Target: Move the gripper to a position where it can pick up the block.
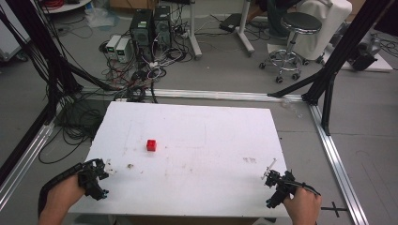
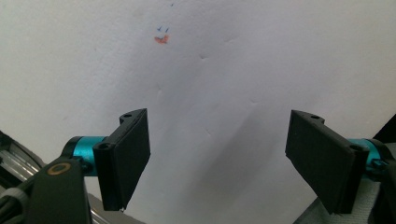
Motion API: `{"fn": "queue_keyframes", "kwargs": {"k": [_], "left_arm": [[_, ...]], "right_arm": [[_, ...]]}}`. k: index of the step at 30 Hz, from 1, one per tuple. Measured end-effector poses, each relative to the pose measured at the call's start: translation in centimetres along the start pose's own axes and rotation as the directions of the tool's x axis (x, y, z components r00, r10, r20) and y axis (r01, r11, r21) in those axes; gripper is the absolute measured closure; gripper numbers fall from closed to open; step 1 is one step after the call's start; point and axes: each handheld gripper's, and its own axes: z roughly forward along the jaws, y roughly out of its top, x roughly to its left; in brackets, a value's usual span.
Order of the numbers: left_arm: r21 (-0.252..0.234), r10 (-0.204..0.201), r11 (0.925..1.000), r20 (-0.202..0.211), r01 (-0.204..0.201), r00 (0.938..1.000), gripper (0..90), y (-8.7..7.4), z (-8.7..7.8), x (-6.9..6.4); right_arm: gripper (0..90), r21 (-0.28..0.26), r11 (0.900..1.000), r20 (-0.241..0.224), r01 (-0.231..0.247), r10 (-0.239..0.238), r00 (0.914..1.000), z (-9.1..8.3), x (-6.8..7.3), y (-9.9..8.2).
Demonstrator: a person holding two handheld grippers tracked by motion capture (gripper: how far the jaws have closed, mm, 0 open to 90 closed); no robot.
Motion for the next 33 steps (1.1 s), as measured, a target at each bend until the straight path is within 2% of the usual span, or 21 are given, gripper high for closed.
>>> {"fn": "queue_keyframes", "kwargs": {"k": [2,3,4,5,7,8,10,11,12,17,19,24,26,27,28,29,33], "left_arm": [[0.001,0.025,0.9997,0.004,-0.025,0.9997,22.3,0.3,-0.1,0.3],[0.001,0.025,0.9997,0.004,-0.025,0.9997,22.3,0.3,-0.1,0.3],[-0.005,0.054,0.9985,0.014,-0.054,0.9984,22.3,0.5,-0.3,0.4],[-0.005,0.054,0.9985,0.014,-0.054,0.9984,22.3,0.5,-0.3,0.4],[-0.004,0.098,0.9952,0.020,-0.098,0.9950,22.3,0.9,-0.5,0.8],[-0.004,0.098,0.9952,0.020,-0.098,0.9950,22.3,0.9,-0.5,0.8],[0.001,0.153,0.9882,0.022,-0.153,0.9880,22.3,1.4,-0.9,1.3],[0.001,0.153,0.9882,0.022,-0.153,0.9880,22.3,1.4,-0.9,1.3],[-0.006,0.171,0.9853,0.025,-0.171,0.9850,22.3,1.6,-1.1,1.4],[-0.019,0.251,0.9678,0.028,-0.251,0.9675,22.3,2.6,-2.3,2.6],[-0.009,0.281,0.9598,0.034,-0.280,0.9592,22.3,3.1,-2.8,3.1],[-0.021,0.324,0.9460,0.037,-0.323,0.9454,22.3,4.2,-3.8,4.6],[-0.022,0.330,0.9439,0.037,-0.330,0.9432,22.2,4.5,-3.9,4.8],[-0.020,0.351,0.9366,0.043,-0.350,0.9356,22.3,4.9,-4.0,5.1],[-0.020,0.351,0.9366,0.043,-0.350,0.9356,22.3,4.9,-4.0,5.1],[-0.018,0.362,0.9321,0.043,-0.362,0.9311,22.3,5.2,-4.1,5.3],[-0.021,0.379,0.9255,0.047,-0.378,0.9243,22.2,6.1,-4.3,6.0]], "right_arm": [[9.5,-0.004,1.0000,0.006,-0.002,0.002,1.0000,-0.1,-0.1,-0.1],[9.5,-0.004,1.0000,0.006,-0.002,0.002,1.0000,-0.1,-0.1,-0.1],[9.5,-0.010,0.9999,0.005,-0.008,0.008,1.0000,-0.2,-0.1,-0.2],[9.5,-0.010,0.9999,0.005,-0.008,0.008,1.0000,-0.2,-0.1,-0.2],[9.5,-0.010,0.9999,-0.003,-0.014,0.014,0.9999,0.0,-0.1,-0.4],[9.5,-0.010,0.9999,-0.003,-0.014,0.014,0.9999,0.0,-0.1,-0.4],[9.5,-0.012,0.9998,-0.004,-0.015,0.014,0.9999,0.0,-0.3,-0.6],[9.5,-0.017,0.9997,-0.003,-0.019,0.019,0.9998,0.0,-0.3,-0.6],[9.5,-0.018,0.9997,-0.004,-0.014,0.014,0.9999,-0.1,-0.3,-0.7],[9.5,-0.024,0.9996,-0.001,-0.018,0.018,0.9998,-0.2,-0.2,-0.5],[9.5,-0.022,0.9997,-0.002,-0.011,0.011,0.9999,-0.1,-0.2,-0.5],[9.5,-0.021,0.9998,0.000,-0.004,0.004,1.0000,-0.1,-0.2,-0.3],[9.5,-0.020,0.9998,-0.005,-0.007,0.007,1.0000,-0.1,-0.1,-0.2],[9.5,-0.018,0.9998,-0.005,-0.004,0.004,1.0000,0.0,-0.1,-0.2],[9.5,-0.019,0.9998,-0.006,-0.004,0.004,1.0000,0.1,-0.1,-0.2],[9.5,-0.019,0.9998,-0.006,-0.004,0.004,1.0000,0.1,-0.1,-0.2],[9.5,-0.012,0.9999,-0.009,-0.003,0.003,1.0000,0.2,-0.1,-0.2]]}}
